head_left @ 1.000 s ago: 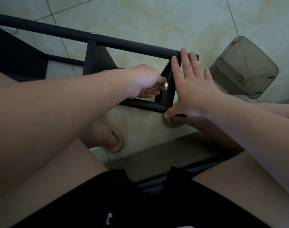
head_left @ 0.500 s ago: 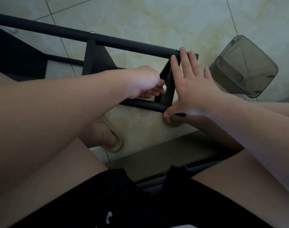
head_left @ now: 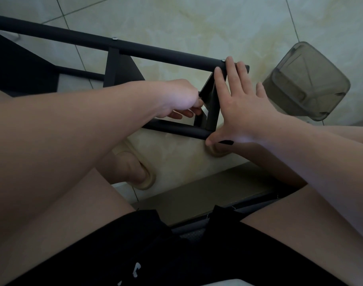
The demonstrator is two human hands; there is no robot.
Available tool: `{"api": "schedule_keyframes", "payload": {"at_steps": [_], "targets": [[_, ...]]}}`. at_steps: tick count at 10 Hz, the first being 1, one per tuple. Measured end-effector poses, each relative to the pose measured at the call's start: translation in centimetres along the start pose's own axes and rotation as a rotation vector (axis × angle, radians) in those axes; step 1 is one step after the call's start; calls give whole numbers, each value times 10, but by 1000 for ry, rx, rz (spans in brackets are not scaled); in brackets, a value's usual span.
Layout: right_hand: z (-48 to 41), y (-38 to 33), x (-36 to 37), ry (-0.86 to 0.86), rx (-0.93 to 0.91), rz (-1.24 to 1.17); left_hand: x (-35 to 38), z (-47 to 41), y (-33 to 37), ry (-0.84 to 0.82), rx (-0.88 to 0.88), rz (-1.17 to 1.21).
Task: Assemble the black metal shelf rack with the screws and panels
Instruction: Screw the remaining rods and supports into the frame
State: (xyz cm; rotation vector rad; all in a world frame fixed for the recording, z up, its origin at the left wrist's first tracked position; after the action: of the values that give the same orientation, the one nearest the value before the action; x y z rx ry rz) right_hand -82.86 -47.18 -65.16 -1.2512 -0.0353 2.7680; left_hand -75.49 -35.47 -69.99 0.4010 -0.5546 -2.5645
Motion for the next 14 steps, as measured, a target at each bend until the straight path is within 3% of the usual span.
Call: {"api": "schedule_keyframes", "payload": {"at_steps": [9, 12, 14], "targets": [[3, -2, -4, -18, 12, 6, -12, 10, -7, -177, 108, -423], [3, -2, -5, -19, 12, 1, -6, 10, -5, -163, 159, -535], [2, -3, -5, -22, 7, -3, -14, 6, 6, -25, 267, -675]]}}
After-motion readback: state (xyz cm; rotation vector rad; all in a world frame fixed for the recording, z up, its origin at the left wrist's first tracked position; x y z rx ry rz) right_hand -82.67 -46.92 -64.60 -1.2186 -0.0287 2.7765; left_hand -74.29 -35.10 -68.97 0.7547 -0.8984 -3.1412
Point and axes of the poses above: each hand's wrist, its own z-axis away from the middle knuckle, its own x-axis out of the palm, y = z × x, the point moved 4 cm from there along -z, towards the middle knuckle, and after that the axes turned 1 degree about z, right-handed, at the moved point
